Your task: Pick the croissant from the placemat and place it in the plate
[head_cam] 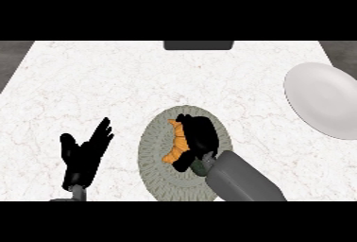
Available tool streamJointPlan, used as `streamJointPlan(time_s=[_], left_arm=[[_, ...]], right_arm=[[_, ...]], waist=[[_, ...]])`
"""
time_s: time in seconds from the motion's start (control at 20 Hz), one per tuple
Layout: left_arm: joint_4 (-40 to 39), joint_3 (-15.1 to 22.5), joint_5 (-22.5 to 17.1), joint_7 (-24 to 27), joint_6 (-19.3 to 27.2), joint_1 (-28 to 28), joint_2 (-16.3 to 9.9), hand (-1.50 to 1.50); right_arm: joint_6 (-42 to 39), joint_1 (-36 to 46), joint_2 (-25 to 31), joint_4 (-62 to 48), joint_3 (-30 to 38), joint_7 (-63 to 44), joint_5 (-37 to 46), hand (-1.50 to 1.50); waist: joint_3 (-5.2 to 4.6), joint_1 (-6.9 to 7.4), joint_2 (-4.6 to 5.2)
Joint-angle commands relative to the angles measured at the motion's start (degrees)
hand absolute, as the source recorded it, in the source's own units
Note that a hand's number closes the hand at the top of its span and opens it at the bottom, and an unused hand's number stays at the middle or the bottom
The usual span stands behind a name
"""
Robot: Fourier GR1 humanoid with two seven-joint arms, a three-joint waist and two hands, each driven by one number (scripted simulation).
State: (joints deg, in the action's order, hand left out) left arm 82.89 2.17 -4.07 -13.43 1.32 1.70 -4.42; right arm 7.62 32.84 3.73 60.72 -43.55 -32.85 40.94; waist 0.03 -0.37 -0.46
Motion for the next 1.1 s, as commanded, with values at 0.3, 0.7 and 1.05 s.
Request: streamJointPlan(time_s=[0.3, 0.7, 1.05], left_arm=[[-0.1, -2.0, -0.5, 2.3, 0.5, 3.8, -0.5, 0.0], [1.2, -0.8, -0.5, 1.0, 0.3, 2.8, 0.2, 0.0], [0.5, -0.9, -1.2, 0.5, -1.8, 1.1, -0.9, 0.0]], right_arm=[[14.8, -23.3, 23.2, 34.0, -3.1, 18.0, 0.8, 1.5], [29.6, -42.1, 37.0, 54.7, 10.0, 22.7, -8.1, 1.5], [32.3, -47.7, 38.5, 52.7, 26.6, 33.3, -32.8, 1.5]], waist=[[0.02, -4.57, -0.88], [0.08, -2.85, -0.05], [0.2, -0.89, 0.38]])
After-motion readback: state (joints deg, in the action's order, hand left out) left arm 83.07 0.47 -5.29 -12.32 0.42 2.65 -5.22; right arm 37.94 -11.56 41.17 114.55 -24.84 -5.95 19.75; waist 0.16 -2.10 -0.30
